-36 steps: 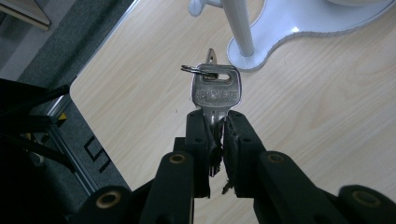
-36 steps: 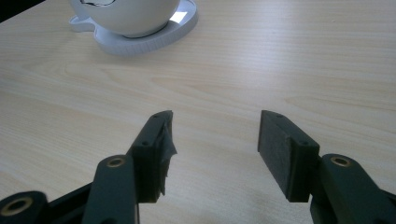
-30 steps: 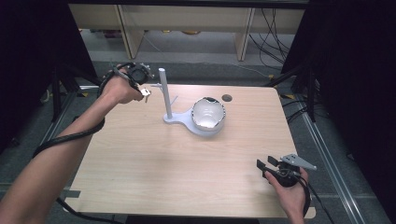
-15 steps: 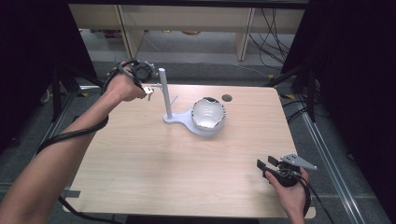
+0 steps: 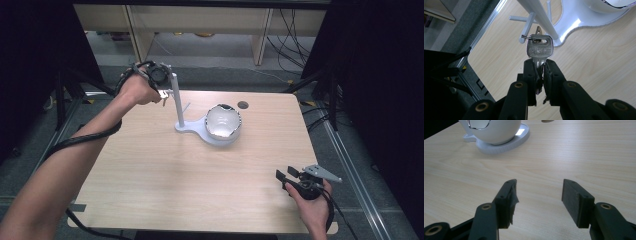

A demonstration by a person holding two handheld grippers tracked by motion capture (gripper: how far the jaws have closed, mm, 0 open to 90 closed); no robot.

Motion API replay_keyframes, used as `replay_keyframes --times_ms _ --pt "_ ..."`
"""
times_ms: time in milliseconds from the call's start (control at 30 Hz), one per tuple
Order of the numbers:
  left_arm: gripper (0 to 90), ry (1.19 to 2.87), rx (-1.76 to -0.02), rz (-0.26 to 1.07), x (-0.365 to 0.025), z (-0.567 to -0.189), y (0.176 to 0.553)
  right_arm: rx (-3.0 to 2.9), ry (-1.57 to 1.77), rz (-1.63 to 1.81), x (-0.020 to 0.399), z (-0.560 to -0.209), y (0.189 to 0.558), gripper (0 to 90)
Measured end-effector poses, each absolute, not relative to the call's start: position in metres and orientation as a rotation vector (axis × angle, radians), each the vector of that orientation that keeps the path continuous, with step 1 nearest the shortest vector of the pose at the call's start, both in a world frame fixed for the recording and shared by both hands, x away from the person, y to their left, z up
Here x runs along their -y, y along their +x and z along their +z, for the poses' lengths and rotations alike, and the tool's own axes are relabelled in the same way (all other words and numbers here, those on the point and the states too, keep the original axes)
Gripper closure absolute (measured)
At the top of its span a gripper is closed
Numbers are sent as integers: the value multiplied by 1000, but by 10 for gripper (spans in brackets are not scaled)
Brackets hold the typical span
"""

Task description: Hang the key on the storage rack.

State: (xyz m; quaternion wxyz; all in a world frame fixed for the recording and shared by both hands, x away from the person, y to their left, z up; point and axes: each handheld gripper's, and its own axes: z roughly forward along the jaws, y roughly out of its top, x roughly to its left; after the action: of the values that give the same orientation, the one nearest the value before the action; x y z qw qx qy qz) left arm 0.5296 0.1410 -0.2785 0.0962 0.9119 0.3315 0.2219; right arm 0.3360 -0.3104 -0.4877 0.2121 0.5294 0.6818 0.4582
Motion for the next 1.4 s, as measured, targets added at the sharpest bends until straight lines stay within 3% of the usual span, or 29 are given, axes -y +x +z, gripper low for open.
replay_keyframes --times_ms 1400 --pt "800 2742 -999 654 -143 -285 533 -1948 1457 1248 302 -490 337 465"
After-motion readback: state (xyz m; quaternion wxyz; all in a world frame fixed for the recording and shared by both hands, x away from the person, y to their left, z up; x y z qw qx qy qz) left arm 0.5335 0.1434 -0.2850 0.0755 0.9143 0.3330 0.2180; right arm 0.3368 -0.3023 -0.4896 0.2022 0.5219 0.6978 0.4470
